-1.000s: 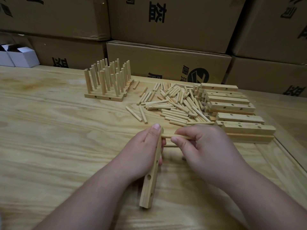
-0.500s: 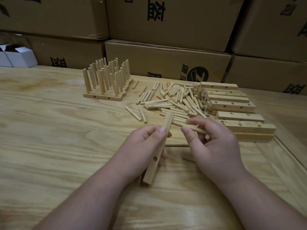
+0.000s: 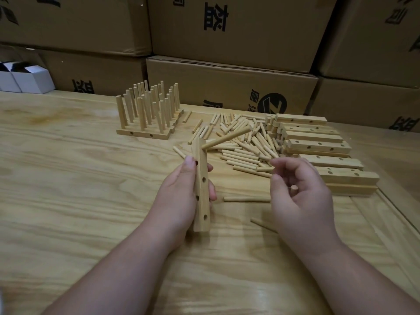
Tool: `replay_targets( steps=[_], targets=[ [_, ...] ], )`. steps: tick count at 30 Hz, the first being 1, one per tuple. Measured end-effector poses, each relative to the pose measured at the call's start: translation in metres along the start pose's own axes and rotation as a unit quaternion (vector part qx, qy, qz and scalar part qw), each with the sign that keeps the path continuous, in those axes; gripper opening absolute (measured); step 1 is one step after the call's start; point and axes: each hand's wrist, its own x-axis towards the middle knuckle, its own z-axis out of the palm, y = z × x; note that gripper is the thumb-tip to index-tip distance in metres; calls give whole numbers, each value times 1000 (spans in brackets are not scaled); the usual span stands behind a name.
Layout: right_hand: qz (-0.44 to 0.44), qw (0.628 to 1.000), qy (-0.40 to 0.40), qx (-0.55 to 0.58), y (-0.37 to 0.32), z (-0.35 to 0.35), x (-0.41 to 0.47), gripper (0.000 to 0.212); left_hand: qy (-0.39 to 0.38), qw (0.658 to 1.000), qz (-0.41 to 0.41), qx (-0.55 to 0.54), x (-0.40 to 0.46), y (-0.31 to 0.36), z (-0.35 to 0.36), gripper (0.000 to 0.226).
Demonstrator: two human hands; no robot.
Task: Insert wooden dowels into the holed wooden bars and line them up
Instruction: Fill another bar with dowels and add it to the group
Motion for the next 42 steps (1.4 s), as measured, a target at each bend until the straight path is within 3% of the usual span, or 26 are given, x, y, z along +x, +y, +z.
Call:
replay_targets(
  steps=[5,7,10,16,21,25,31,35,38,42],
  targets=[
    [83,994,-52,54,6,0,-1,46,1,1000,-1,-14,0,0,1,51],
    [143,986,-64,47,8,-1,1,42,1,1000,1,-16,0,0,1,51],
    [189,972,-128,-50,12,-2,4,30,0,1000,-3,-11,1,-1,1,51],
    [59,994,-64,-70,2,-6,1,31,-4,1000,-2,-7,1,-1,0,51],
    [80,965,-167,-183,3,-4,0,25,-4,1000,0,-1,1,-1,0,51],
    [22,993,-101,-54,-5,-5,-3,14,-9,1000,0,-10,2,-2,0,51],
    [69,988,-102,93,-23,0,-10,17,-17,1000,13,20,1,-4,0,50],
    [74,983,-109,131,-29,1,-11,10,-25,999,27,14,1,-4,1,47],
    [84,980,-125,134,-28,4,-13,22,-25,999,26,17,1,-5,1,47],
    [79,979,-143,118,-28,5,-13,23,-33,999,27,11,1,-6,2,47]
  ],
)
